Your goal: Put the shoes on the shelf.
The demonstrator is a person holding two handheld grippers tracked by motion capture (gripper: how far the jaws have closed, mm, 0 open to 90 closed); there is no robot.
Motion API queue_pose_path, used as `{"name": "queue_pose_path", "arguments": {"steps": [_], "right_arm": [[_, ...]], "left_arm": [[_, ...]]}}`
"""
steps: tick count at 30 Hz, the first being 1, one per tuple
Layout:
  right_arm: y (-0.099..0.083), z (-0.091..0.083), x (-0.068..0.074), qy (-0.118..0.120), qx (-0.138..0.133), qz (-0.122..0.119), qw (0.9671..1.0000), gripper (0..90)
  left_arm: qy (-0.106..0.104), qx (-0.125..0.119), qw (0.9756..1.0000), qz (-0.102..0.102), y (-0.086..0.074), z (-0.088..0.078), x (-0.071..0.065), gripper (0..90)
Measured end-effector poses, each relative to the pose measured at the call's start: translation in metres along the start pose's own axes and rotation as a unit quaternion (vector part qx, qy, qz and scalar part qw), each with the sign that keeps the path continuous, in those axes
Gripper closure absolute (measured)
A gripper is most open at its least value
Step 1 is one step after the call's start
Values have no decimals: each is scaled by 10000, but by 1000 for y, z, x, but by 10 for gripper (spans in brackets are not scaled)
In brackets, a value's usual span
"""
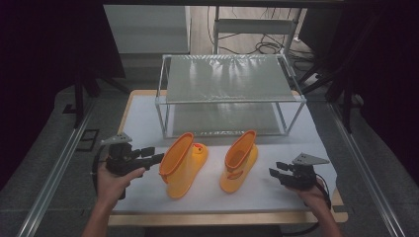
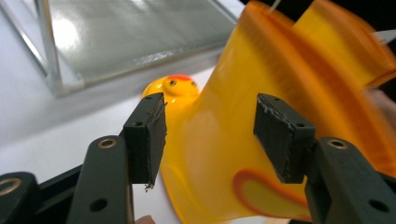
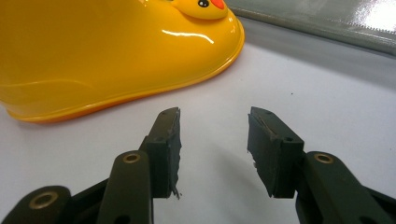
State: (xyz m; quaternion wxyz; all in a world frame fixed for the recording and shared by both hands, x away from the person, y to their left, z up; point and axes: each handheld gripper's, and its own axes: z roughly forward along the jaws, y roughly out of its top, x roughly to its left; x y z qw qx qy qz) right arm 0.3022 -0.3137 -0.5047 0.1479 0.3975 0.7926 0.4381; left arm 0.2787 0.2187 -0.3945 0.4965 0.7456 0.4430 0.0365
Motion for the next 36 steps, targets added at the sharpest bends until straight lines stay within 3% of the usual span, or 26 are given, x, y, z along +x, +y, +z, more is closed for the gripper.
{"name": "queue_pose_path", "arguments": {"steps": [8,15,28,34,35,36], "right_arm": [[0,0,-1,25,-17,79,10000,524],[1,2,0,39,40,169,9998,511],[0,3,-1,1,67,144,9999,510],[0,5,-1,-9,99,178,9998,509],[0,5,-1,-13,106,180,9998,509],[0,5,-1,-13,106,180,9998,509]], "left_arm": [[-317,2,9994,130,34,-14,-18,441],[-875,296,9953,283,63,0,-45,443],[-1084,798,9893,560,100,32,-79,451],[-1160,1097,9853,610,118,51,-90,459],[-1174,1238,9832,643,125,59,-95,459],[-1174,1238,9832,643,125,59,-95,459]]}}
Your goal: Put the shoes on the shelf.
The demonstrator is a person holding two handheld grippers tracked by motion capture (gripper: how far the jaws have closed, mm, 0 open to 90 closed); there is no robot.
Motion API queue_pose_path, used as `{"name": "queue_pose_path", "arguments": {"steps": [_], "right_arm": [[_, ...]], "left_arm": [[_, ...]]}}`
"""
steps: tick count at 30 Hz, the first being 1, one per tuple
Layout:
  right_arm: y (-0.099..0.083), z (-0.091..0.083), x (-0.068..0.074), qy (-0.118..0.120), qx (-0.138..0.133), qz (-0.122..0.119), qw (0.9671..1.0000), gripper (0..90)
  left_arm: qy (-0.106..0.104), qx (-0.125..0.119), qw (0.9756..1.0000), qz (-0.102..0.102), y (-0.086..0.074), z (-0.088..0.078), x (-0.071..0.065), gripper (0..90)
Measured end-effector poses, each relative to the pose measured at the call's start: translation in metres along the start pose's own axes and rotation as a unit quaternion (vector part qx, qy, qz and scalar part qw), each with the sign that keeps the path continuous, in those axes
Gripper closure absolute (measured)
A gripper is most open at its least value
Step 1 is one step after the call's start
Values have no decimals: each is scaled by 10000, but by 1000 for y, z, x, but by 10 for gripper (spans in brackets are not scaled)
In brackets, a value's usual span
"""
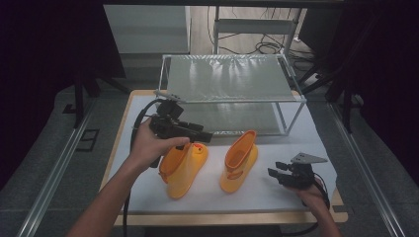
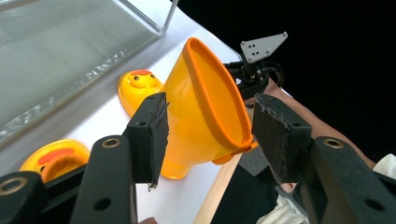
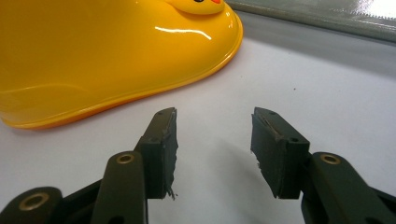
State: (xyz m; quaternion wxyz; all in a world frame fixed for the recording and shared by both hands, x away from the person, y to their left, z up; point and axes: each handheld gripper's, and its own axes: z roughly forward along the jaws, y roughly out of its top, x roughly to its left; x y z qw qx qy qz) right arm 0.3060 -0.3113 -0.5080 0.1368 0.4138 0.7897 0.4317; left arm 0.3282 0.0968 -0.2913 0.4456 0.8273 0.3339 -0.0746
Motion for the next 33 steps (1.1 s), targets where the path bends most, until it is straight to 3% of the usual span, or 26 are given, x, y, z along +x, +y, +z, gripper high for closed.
{"name": "queue_pose_path", "arguments": {"steps": [7,16,18,29,33], "right_arm": [[-1,1,0,-30,39,-17,10000,509],[-2,2,-1,-87,104,-35,9999,511],[-2,2,-1,-90,104,-29,9999,511],[-2,2,-1,-98,111,-6,9999,512],[-3,2,-2,-117,97,5,9999,513]], "left_arm": [[-83,506,9987,-48,24,33,-3,466],[-68,958,9954,-60,33,61,-3,473],[-87,938,9955,-141,33,64,-4,473],[4,1243,9921,-160,38,85,-8,481],[85,1404,9899,-184,38,93,-5,488]]}}
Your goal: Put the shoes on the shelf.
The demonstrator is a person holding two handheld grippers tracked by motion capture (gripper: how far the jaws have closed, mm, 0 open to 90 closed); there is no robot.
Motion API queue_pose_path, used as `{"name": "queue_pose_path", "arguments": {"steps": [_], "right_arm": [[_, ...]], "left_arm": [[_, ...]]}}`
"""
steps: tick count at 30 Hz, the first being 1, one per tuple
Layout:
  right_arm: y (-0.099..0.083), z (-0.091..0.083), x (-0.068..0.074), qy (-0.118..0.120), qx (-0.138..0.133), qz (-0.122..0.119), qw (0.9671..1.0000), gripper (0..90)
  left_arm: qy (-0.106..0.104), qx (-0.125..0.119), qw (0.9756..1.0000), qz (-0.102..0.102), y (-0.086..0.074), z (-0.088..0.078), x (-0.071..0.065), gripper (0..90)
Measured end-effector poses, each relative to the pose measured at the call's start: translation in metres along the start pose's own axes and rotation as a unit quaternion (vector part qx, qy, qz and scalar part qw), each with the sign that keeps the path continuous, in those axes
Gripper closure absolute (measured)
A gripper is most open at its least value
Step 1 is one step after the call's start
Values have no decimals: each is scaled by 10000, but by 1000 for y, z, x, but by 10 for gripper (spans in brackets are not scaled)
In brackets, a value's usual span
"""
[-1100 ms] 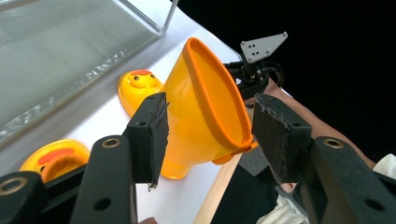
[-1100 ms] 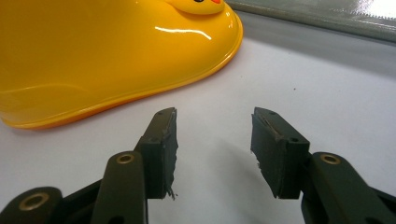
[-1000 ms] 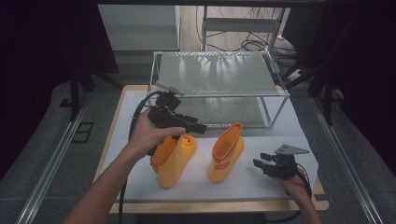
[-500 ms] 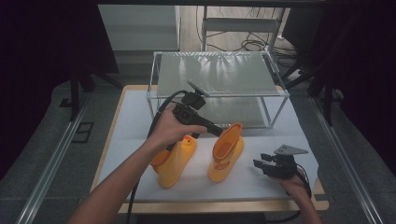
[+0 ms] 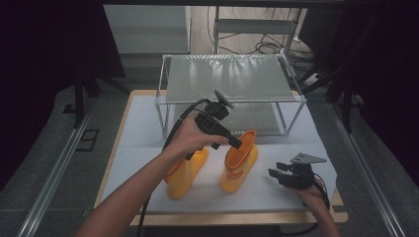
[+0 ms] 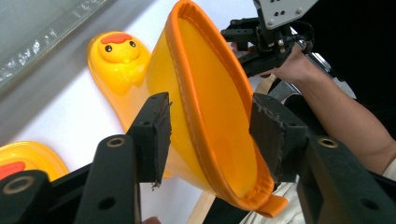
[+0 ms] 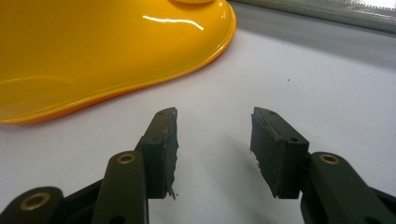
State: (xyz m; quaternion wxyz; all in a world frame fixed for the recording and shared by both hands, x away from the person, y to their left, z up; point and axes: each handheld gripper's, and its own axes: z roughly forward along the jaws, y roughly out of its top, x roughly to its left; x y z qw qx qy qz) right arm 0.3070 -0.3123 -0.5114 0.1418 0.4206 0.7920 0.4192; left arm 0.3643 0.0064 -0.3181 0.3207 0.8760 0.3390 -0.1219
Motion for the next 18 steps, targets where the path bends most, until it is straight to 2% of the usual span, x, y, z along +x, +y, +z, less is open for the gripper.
{"name": "queue_pose_path", "arguments": {"steps": [4,7,14,18], "right_arm": [[0,0,0,-6,1,3,10000,513],[0,0,0,-9,3,9,10000,513],[0,-1,-1,-15,0,47,10000,514],[0,-1,-2,-33,-12,48,10000,514]], "left_arm": [[107,44,9999,-58,2,5,2,497],[205,163,9996,-87,3,11,4,503],[343,428,9985,25,4,25,-1,513],[458,449,9979,70,3,29,-1,627]]}}
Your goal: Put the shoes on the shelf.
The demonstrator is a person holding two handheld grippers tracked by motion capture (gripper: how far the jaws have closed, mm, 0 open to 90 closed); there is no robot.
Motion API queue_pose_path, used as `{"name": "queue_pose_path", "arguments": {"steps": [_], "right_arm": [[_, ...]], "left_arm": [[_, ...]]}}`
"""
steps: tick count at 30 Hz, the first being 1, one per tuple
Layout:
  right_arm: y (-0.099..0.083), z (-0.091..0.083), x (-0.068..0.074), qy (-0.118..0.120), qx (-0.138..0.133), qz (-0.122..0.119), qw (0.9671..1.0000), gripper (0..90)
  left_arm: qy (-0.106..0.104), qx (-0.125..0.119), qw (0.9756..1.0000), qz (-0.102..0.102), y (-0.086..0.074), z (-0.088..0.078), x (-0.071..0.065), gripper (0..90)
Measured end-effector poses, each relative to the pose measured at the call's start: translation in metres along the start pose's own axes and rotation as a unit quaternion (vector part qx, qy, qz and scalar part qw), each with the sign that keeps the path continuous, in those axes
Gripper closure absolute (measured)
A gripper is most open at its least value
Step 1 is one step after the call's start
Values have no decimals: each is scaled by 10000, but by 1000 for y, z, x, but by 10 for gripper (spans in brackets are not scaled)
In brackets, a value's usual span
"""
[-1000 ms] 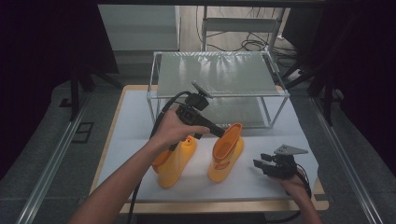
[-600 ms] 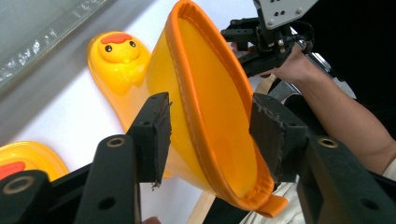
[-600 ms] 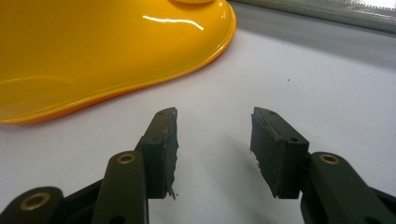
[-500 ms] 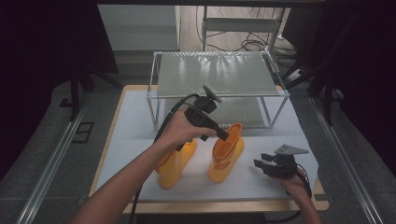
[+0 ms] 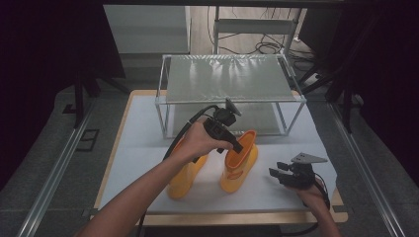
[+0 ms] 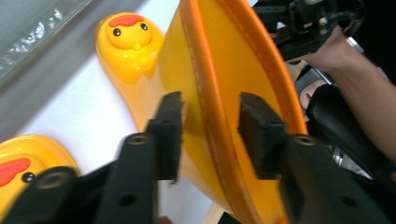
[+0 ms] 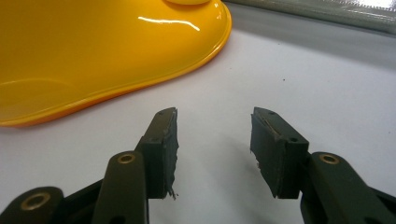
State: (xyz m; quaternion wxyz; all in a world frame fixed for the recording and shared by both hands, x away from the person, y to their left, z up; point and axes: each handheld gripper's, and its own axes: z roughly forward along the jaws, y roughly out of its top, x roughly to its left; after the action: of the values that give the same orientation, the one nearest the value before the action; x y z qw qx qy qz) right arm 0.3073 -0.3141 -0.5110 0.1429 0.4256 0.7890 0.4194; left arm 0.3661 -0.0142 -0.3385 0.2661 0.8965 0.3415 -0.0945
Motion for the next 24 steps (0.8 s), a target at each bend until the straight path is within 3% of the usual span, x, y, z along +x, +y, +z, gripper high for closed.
{"name": "queue_pose_path", "arguments": {"steps": [1,4,8,13,18,24], "right_arm": [[0,0,0,-13,-2,16,10000,515],[0,0,-1,-25,7,35,10000,516],[0,0,-2,-50,11,44,10000,517],[-1,-1,-3,-91,-2,81,9999,520],[-1,-2,-5,-113,-25,107,9999,522],[-1,-3,-6,-138,-38,156,9998,523]], "left_arm": [[15,10,10000,6,0,0,0,688],[-33,4,10000,16,-1,0,1,745],[118,-36,9999,43,-1,0,-1,849],[160,-213,9996,-51,-2,-4,2,863],[55,-413,9991,-113,-2,-13,4,864],[6,-582,9983,-25,-12,-33,0,864]]}}
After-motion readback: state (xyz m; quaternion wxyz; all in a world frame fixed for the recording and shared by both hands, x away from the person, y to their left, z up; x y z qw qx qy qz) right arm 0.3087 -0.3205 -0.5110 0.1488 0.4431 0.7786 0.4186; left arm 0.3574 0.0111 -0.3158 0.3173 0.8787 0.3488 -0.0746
